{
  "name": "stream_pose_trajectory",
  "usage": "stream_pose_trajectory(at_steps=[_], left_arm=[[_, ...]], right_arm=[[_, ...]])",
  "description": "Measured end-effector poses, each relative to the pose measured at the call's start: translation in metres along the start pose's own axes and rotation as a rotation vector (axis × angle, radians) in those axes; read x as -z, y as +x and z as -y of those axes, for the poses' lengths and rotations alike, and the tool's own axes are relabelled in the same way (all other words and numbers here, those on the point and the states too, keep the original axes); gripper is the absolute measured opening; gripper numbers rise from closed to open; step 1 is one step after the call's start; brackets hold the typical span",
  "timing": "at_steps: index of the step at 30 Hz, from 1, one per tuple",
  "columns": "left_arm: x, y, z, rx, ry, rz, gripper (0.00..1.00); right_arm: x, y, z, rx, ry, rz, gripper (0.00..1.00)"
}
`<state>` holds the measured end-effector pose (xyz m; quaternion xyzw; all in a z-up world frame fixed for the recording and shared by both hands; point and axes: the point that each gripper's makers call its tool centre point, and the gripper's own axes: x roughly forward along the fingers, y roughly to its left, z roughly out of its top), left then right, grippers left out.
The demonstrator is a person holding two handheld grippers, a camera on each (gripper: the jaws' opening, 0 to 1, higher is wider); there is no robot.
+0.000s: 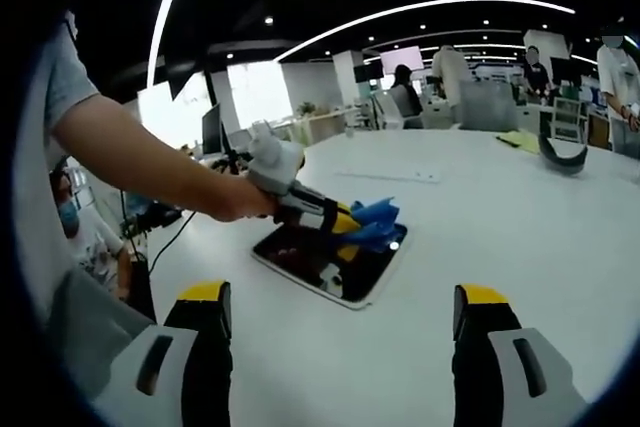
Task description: Wipe the mirror surface with the cleaning cloth until all visible marks leave the cleaned area.
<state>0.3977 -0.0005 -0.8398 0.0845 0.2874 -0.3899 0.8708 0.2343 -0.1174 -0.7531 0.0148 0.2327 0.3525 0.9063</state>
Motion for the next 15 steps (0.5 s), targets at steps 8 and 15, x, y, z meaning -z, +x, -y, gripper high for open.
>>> stream_pose_trajectory(at_steps=[8, 15], left_arm=[[0.0041, -0.0063, -0.0018, -0.016, -0.02, -0.006, 0.08], [0.0077, -0.0097, -0.002, -0.037, -0.044, -0.017, 0.08]], right_arm=[[-0.0038, -0.0004, -0.0002, 0.0, -0.005, 0.006, 0.92], [-0.0037, -0.0051, -0.0031, -0.001, -0.013, 0.008, 0.92]])
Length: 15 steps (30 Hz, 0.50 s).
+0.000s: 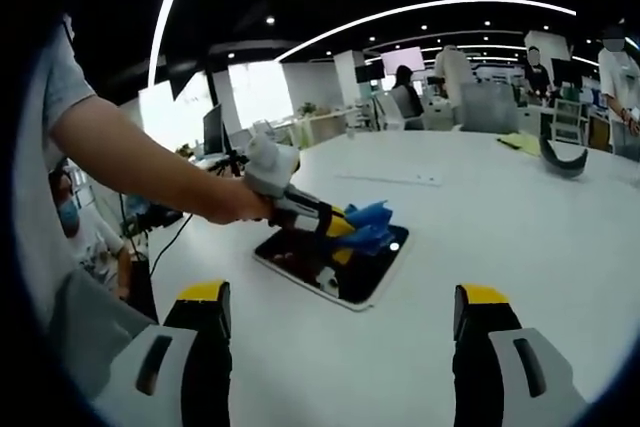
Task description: Wipe the mirror surface with the cleaning cloth until all visible marks leave the cleaned area.
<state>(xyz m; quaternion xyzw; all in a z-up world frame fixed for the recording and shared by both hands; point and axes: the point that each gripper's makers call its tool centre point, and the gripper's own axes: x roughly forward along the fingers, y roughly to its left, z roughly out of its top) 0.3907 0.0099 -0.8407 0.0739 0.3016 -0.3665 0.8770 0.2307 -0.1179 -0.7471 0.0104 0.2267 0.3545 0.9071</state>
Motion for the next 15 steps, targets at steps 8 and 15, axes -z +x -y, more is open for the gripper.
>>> stream_pose_trajectory(at_steps=[8, 15], left_arm=[[0.004, -0.006, 0.003, -0.01, -0.027, -0.014, 0.08], [0.01, -0.012, 0.009, -0.009, -0.022, -0.024, 0.09]], right_arm=[[0.002, -0.005, -0.003, 0.005, -0.01, -0.005, 0.92], [0.002, -0.008, -0.008, -0.004, -0.009, -0.003, 0.92]])
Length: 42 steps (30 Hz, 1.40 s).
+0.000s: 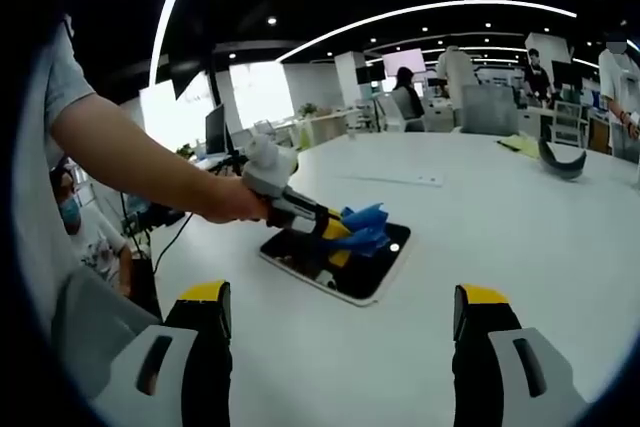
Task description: Wipe the mirror surface with the cleaning cloth until all visible marks leave the cleaned area.
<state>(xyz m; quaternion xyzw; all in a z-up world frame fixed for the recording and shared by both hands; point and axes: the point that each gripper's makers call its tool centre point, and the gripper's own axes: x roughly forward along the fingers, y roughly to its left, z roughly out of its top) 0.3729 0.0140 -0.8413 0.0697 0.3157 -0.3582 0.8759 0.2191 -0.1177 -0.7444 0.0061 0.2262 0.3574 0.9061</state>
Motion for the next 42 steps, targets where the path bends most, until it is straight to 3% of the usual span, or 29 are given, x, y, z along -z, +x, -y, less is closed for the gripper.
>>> stream_pose_trajectory(at_steps=[7, 42], left_arm=[[0.005, -0.007, 0.007, -0.015, -0.031, 0.006, 0.09], [0.023, -0.026, 0.03, -0.001, -0.029, -0.016, 0.1]], right_arm=[[0.001, -0.004, 0.001, 0.006, 0.0, -0.004, 0.92], [0.003, -0.017, -0.012, 0.015, -0.016, 0.009, 0.92]])
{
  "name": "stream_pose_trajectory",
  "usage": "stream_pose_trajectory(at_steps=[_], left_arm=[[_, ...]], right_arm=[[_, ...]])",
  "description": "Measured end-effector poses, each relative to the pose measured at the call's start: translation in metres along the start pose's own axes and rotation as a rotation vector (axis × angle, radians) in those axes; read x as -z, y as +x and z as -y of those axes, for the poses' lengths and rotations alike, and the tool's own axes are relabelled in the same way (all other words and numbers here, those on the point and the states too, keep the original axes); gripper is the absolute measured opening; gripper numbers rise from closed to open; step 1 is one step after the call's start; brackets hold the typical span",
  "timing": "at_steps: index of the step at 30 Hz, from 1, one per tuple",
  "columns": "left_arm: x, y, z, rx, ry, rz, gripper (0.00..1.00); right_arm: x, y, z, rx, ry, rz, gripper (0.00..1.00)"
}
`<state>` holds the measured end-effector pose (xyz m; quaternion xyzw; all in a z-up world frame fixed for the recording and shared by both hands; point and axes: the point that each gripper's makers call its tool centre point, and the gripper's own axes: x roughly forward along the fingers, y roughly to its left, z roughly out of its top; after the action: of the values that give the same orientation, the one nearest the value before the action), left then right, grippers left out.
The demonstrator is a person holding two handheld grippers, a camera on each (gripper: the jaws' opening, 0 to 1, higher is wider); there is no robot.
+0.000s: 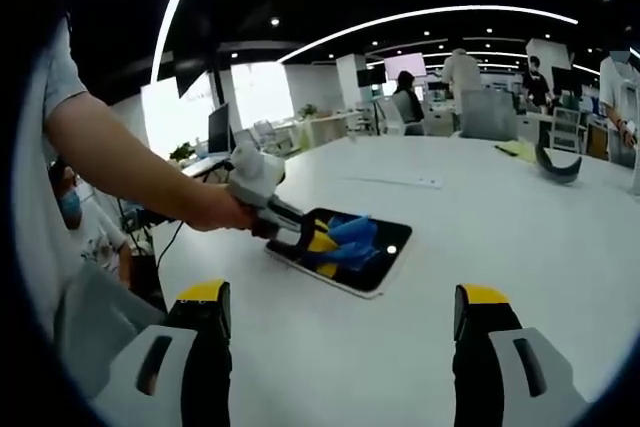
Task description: Wipe the mirror surface with the cleaning cloth until all visible marks leave the cleaned area.
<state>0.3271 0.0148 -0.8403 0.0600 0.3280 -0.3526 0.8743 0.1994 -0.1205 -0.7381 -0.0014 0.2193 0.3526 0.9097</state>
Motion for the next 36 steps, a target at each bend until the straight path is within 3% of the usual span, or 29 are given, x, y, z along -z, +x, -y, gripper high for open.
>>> stream_pose_trajectory(at_steps=[36], left_arm=[[0.018, -0.019, 0.018, 0.008, 0.028, -0.033, 0.1]], right_arm=[[0.002, -0.019, -0.007, 0.028, -0.004, 0.015, 0.9]])
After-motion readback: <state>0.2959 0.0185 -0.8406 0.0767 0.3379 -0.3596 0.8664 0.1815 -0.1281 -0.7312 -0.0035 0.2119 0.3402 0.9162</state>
